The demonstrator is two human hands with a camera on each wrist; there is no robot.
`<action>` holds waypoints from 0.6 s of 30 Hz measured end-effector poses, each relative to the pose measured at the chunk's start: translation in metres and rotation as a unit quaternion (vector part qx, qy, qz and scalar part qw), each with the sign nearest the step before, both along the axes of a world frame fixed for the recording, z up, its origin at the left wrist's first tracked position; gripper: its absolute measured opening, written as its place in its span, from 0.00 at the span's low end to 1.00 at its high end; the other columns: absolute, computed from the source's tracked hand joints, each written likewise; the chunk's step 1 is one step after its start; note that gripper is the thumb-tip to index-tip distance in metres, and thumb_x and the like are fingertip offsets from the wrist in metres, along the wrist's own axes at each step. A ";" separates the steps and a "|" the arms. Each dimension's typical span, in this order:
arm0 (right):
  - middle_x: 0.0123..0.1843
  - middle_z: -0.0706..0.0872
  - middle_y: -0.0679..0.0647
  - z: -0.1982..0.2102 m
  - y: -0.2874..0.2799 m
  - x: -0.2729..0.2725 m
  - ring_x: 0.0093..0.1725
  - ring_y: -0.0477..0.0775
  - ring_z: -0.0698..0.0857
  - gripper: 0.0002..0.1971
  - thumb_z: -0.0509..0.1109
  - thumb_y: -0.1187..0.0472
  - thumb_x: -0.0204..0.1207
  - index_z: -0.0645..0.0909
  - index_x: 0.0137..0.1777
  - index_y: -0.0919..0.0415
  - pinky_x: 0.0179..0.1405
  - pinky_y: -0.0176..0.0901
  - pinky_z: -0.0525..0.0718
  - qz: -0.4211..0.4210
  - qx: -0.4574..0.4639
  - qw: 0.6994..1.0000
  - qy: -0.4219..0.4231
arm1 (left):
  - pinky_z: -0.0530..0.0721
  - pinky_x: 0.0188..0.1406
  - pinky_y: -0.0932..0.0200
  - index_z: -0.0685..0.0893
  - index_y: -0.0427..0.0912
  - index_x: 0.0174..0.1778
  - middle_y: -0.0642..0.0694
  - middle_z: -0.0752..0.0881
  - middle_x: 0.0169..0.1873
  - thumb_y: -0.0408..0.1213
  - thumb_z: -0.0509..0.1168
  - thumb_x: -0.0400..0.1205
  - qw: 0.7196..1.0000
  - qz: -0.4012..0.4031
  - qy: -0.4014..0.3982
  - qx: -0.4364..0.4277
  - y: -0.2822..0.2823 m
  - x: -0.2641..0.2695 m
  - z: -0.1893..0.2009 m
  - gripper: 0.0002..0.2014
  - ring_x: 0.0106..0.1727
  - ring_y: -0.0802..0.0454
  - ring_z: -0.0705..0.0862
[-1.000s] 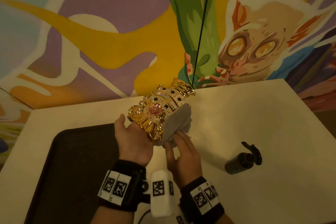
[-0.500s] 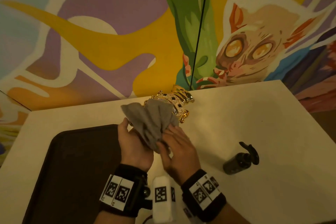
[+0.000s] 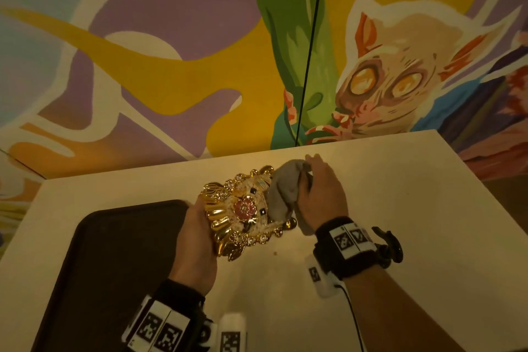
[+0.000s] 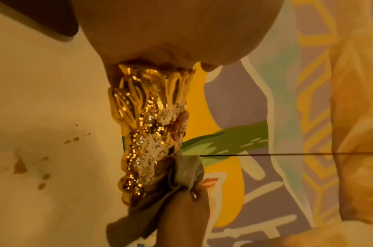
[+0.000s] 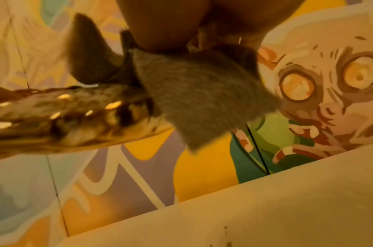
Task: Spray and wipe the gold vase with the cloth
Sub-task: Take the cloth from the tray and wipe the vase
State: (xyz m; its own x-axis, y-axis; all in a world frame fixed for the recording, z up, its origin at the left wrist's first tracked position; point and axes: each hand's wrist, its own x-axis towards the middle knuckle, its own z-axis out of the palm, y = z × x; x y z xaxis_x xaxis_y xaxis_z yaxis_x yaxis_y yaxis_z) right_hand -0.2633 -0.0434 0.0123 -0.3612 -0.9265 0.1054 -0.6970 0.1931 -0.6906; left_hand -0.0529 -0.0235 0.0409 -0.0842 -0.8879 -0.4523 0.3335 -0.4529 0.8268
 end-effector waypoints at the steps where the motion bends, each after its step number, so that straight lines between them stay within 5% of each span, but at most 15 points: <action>1: 0.75 0.75 0.60 0.001 0.001 0.000 0.75 0.62 0.72 0.18 0.60 0.57 0.83 0.71 0.72 0.59 0.75 0.55 0.70 -0.019 0.004 1.000 0.008 | 0.83 0.59 0.41 0.86 0.45 0.60 0.43 0.92 0.53 0.52 0.54 0.86 0.999 0.002 -0.034 -0.002 0.001 -0.002 0.002 0.21 0.57 0.42 0.89; 5: 0.67 0.83 0.55 0.020 0.016 0.041 0.69 0.54 0.77 0.13 0.64 0.58 0.81 0.79 0.63 0.59 0.71 0.49 0.72 0.088 -0.074 0.993 0.040 | 0.81 0.54 0.44 0.86 0.46 0.48 0.42 0.91 0.46 0.53 0.52 0.87 0.990 -0.018 -0.137 0.008 0.001 -0.011 0.005 0.20 0.50 0.44 0.87; 8: 0.57 0.87 0.52 0.020 0.014 0.058 0.59 0.52 0.82 0.09 0.64 0.55 0.80 0.80 0.58 0.52 0.62 0.47 0.80 0.155 -0.086 0.983 0.057 | 0.80 0.42 0.53 0.88 0.44 0.44 0.45 0.92 0.36 0.53 0.49 0.88 0.979 -0.061 -0.196 -0.006 0.000 -0.016 0.002 0.25 0.42 0.47 0.87; 10: 0.51 0.88 0.49 0.021 0.008 0.056 0.52 0.51 0.85 0.07 0.62 0.52 0.80 0.77 0.55 0.45 0.52 0.50 0.85 0.128 -0.075 0.988 0.029 | 0.79 0.37 0.56 0.87 0.42 0.42 0.46 0.91 0.32 0.51 0.48 0.88 0.974 -0.078 -0.212 -0.018 -0.001 -0.018 0.002 0.25 0.37 0.50 0.88; 13: 0.52 0.89 0.55 0.030 0.013 0.077 0.52 0.56 0.86 0.09 0.63 0.58 0.78 0.81 0.56 0.49 0.53 0.51 0.85 0.229 -0.107 0.965 0.066 | 0.80 0.34 0.58 0.85 0.46 0.37 0.53 0.90 0.23 0.44 0.47 0.90 0.976 -0.078 -0.203 -0.025 -0.003 -0.020 0.002 0.24 0.27 0.62 0.88; 15: 0.52 0.90 0.55 0.033 0.014 0.077 0.52 0.55 0.86 0.10 0.64 0.62 0.79 0.82 0.56 0.52 0.54 0.51 0.86 0.254 -0.098 0.961 0.051 | 0.81 0.36 0.57 0.85 0.45 0.37 0.52 0.90 0.23 0.45 0.47 0.90 0.975 -0.086 -0.202 -0.020 -0.003 -0.020 0.003 0.24 0.30 0.58 0.88; 18: 0.49 0.88 0.52 0.030 -0.004 0.047 0.48 0.52 0.86 0.07 0.62 0.61 0.81 0.78 0.55 0.49 0.49 0.49 0.87 0.160 -0.008 0.986 -0.052 | 0.82 0.46 0.52 0.86 0.41 0.41 0.44 0.92 0.34 0.51 0.50 0.88 0.968 -0.115 -0.223 -0.018 -0.004 -0.011 0.001 0.25 0.42 0.46 0.88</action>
